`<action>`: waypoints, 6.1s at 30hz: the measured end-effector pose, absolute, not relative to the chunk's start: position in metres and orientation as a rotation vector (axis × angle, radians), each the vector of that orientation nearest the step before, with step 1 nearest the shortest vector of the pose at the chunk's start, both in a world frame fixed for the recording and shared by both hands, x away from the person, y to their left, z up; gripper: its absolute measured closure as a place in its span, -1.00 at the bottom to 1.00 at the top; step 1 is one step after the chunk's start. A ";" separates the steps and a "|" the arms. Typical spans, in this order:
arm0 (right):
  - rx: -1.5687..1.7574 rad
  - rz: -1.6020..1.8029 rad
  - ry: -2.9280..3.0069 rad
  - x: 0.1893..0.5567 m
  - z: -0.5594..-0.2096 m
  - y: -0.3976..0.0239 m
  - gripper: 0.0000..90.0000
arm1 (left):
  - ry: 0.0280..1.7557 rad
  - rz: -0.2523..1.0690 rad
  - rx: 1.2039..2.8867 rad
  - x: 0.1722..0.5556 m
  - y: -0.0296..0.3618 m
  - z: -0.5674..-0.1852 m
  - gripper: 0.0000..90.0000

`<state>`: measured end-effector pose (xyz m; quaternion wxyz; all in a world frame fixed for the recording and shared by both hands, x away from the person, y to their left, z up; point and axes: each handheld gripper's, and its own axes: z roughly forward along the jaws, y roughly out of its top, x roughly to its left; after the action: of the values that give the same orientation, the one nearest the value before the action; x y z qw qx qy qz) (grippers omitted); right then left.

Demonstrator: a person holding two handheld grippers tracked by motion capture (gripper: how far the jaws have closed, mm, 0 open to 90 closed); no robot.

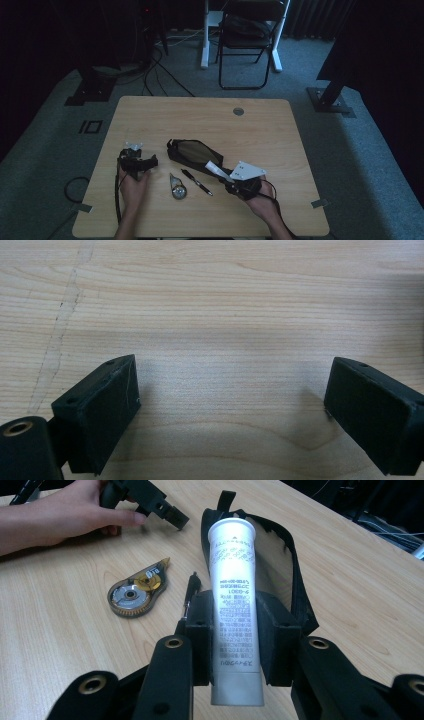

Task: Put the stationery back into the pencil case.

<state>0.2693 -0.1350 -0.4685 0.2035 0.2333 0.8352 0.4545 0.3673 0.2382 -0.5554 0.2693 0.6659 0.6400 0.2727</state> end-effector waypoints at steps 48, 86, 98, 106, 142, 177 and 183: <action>0.675 1.306 2.320 0.309 -0.462 -0.114 0.57 | 1.726 0.735 1.795 0.367 0.238 -0.555 -0.83; 0.666 1.301 2.343 0.343 -0.461 -0.089 0.57 | 1.726 0.735 1.795 0.367 0.238 -0.555 -0.83; 0.696 1.295 2.356 0.353 -0.469 -0.089 0.57 | 1.725 0.735 1.795 0.367 0.238 -0.555 -0.83; 0.703 1.297 2.373 0.360 -0.472 -0.084 0.57 | 1.726 0.735 1.795 0.367 0.238 -0.555 -0.83; 0.762 1.170 2.525 0.383 -0.497 -0.053 0.56 | 1.725 0.735 1.796 0.367 0.238 -0.555 -0.83; 0.668 1.337 2.412 0.331 -0.460 -0.061 0.61 | 1.724 0.735 1.795 0.368 0.238 -0.555 -0.83; 0.653 1.331 2.414 0.322 -0.461 -0.063 0.56 | 1.724 0.735 1.795 0.368 0.238 -0.555 -0.83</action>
<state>0.3219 -0.0628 -0.4611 0.1538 0.2277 0.8420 0.4642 0.3677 0.2383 -0.5555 0.2696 0.6661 0.6397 0.2727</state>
